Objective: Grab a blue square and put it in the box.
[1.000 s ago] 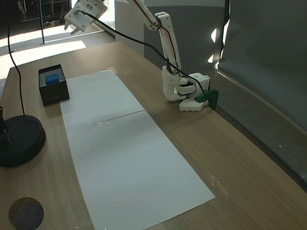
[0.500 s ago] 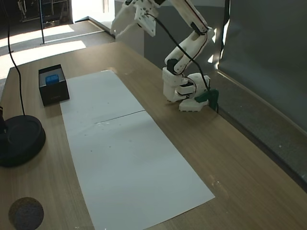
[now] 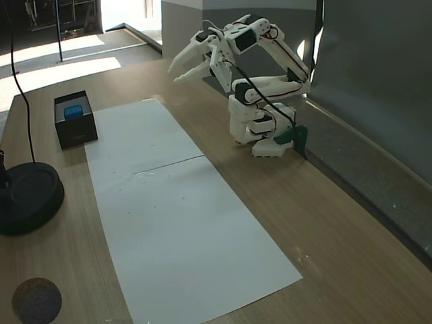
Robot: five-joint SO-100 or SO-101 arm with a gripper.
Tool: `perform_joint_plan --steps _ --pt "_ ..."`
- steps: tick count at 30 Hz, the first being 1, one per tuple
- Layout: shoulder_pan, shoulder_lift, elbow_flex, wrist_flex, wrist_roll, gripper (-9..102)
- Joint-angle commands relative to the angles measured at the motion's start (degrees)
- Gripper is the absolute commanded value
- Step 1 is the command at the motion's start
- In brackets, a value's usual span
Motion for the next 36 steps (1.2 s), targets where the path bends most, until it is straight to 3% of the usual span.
perform_joint_plan --steps 1,10,16,26,33,36 --pt "0.35 3.43 1.93 -1.58 -0.18 6" --pt "0.88 15.03 13.45 -6.5 0.35 6" --pt "1.05 14.41 18.02 -9.05 -0.09 6" --pt "0.44 14.41 38.23 -16.96 0.26 6" --pt "0.35 14.41 39.11 -15.91 0.35 6" --pt "0.35 14.41 37.35 -10.2 0.35 5"
